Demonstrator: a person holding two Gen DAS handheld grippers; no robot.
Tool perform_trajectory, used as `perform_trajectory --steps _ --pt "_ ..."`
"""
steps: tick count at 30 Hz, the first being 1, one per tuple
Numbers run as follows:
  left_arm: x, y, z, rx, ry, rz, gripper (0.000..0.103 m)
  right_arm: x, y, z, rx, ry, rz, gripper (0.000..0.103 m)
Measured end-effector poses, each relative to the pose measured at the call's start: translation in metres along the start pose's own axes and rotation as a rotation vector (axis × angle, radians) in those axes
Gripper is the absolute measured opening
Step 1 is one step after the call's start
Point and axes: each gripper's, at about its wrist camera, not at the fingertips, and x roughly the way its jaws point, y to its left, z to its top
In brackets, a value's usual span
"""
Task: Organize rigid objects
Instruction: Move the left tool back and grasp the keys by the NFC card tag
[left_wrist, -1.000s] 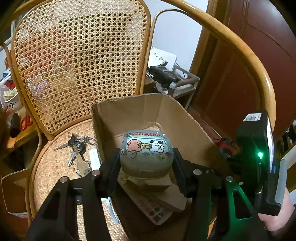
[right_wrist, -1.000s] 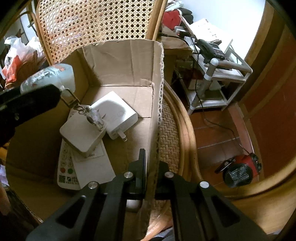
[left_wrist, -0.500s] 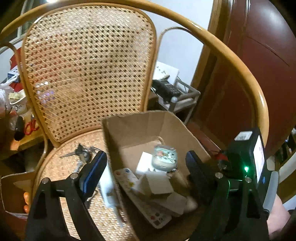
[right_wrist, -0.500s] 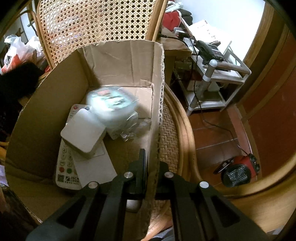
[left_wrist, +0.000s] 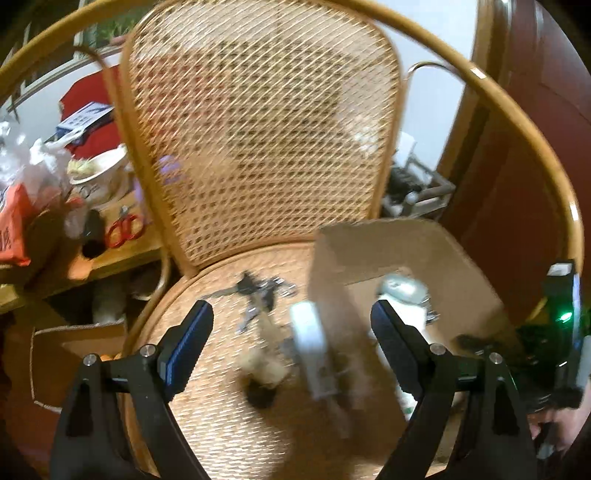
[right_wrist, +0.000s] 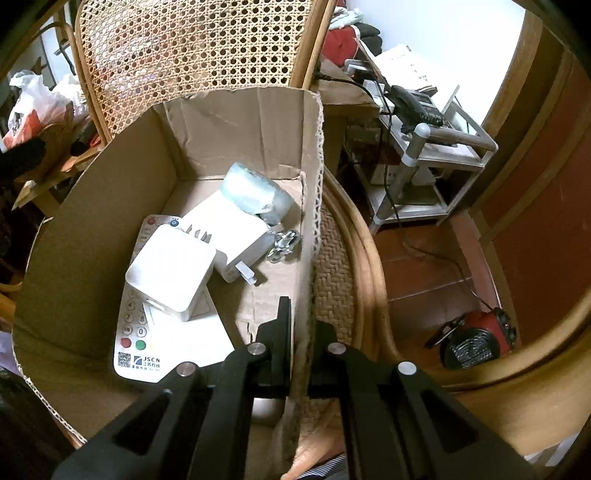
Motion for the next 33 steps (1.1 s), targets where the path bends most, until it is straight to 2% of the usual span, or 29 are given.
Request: perform_trajectory --steps 6,12,14,16,25,33 --pt "0.019 0.019 -0.019 0.001 0.065 0.044 0.086 -0.002 0.002 -0.003 -0.011 0.002 -0.005 0.005" --pt "0.038 0.024 -0.038 0.056 0.132 0.093 0.085 -0.002 0.001 -0.003 -0.007 0.001 -0.001 0.005" --pt "0.042 0.023 -0.044 0.080 0.144 0.095 0.066 -0.001 0.001 -0.004 -0.006 0.002 0.001 0.005" --pt "0.050 0.022 -0.051 0.112 0.175 0.107 0.058 -0.002 0.000 -0.004 -0.009 0.002 0.001 0.005" --pt "0.077 0.010 -0.072 0.156 0.236 0.074 0.058 -0.001 0.001 -0.005 -0.006 0.002 0.004 0.006" --pt "0.082 0.011 -0.071 0.114 0.225 0.020 0.057 -0.001 0.004 -0.005 -0.007 0.003 0.006 0.006"
